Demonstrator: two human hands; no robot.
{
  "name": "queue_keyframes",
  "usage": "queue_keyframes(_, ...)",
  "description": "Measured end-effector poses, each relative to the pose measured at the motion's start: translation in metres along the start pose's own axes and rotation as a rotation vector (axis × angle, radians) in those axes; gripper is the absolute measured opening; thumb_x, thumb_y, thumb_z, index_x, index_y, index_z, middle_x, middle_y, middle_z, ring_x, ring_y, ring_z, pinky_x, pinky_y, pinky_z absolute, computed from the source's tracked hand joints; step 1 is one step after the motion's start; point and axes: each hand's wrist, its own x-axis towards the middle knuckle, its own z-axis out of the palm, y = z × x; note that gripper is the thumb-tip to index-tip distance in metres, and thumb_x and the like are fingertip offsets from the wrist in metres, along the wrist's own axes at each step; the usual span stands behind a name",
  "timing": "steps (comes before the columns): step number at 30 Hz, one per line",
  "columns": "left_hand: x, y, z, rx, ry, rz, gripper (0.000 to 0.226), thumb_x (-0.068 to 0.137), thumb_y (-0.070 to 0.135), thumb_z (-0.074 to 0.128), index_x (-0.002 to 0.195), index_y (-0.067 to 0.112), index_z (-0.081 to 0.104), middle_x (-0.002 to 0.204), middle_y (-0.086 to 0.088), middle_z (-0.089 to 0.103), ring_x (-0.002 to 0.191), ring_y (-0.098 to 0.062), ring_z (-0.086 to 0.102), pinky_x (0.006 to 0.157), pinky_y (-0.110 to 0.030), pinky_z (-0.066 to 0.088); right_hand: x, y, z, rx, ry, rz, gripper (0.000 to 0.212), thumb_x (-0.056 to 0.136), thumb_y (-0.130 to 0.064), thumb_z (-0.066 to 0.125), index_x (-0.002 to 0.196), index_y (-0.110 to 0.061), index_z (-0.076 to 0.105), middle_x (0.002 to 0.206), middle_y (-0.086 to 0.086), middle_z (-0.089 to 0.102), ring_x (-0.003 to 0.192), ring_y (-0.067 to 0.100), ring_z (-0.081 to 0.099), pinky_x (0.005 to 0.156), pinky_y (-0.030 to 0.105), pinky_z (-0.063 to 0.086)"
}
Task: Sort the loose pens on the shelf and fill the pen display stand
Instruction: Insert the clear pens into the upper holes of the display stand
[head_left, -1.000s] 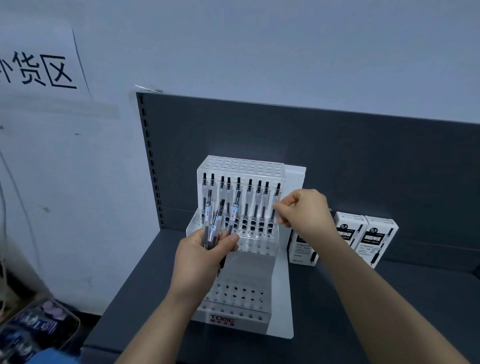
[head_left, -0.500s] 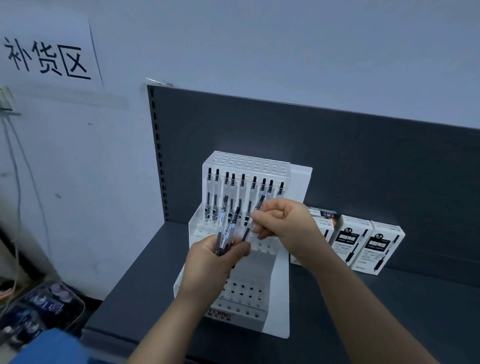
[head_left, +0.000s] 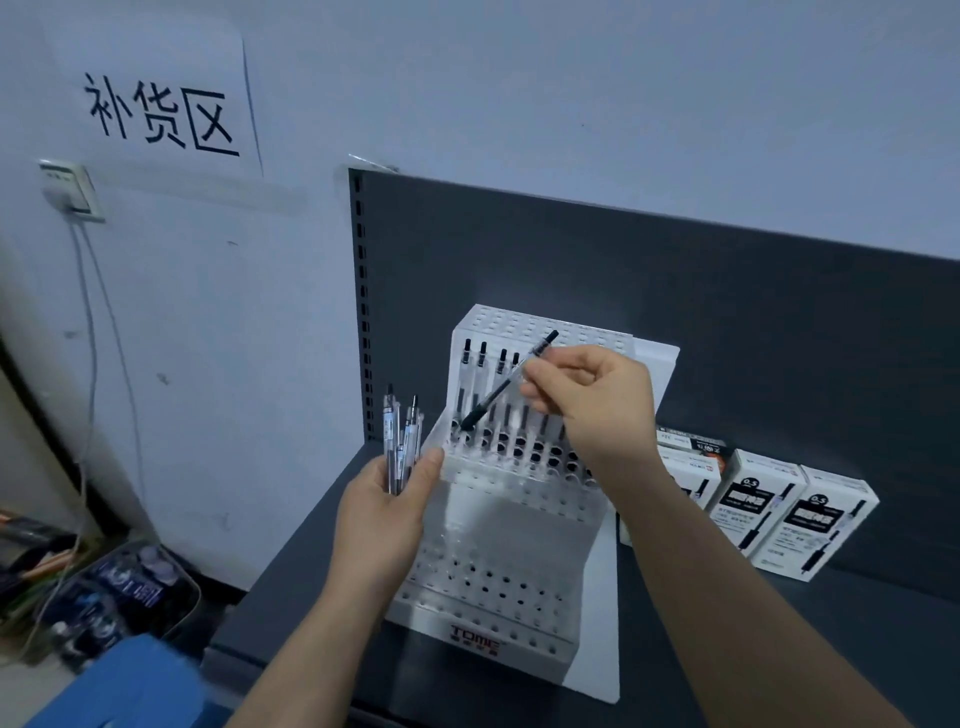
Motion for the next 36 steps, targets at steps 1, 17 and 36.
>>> queue_keyframes(1,0.004,0.002,-0.004,0.019,0.01,-0.002,0.034,0.087,0.05,0.059,0.075,0.018,0.056,0.054,0.007,0.045,0.047,-0.01,0.038,0.051,-0.029,0.034,0.003,0.001,0.008,-0.04,0.018,-0.023,0.007,0.083,-0.004,0.073,0.084,-0.008,0.067,0.072,0.009,0.072,0.065,0.015,0.07,0.066,0.03,0.06)
queue_keyframes(17,0.05,0.009,-0.042,-0.018,-0.188,0.029,0.03,0.096,0.031,0.054,0.078,0.009,0.062,0.063,-0.002,0.06,0.056,-0.013,0.053,0.05,-0.023,0.042,0.023,0.014,0.065,-0.78,-0.052,-0.174,0.021,0.085,-0.013,0.062,0.072,0.003,0.066,0.068,0.017,0.068,0.067,0.034,0.065,0.066,0.046,0.056)
queue_keyframes(36,0.029,0.018,-0.038,-0.08,-0.461,0.02,0.024,0.099,0.018,0.048,0.095,-0.001,0.061,0.071,-0.004,0.069,0.056,-0.014,0.055,0.051,-0.022,0.048,-0.021,0.016,0.057,-0.36,-0.254,0.103,0.014,0.087,-0.022,0.07,0.089,-0.008,0.07,0.064,0.003,0.068,0.056,0.013,0.058,0.053,0.022,0.05)
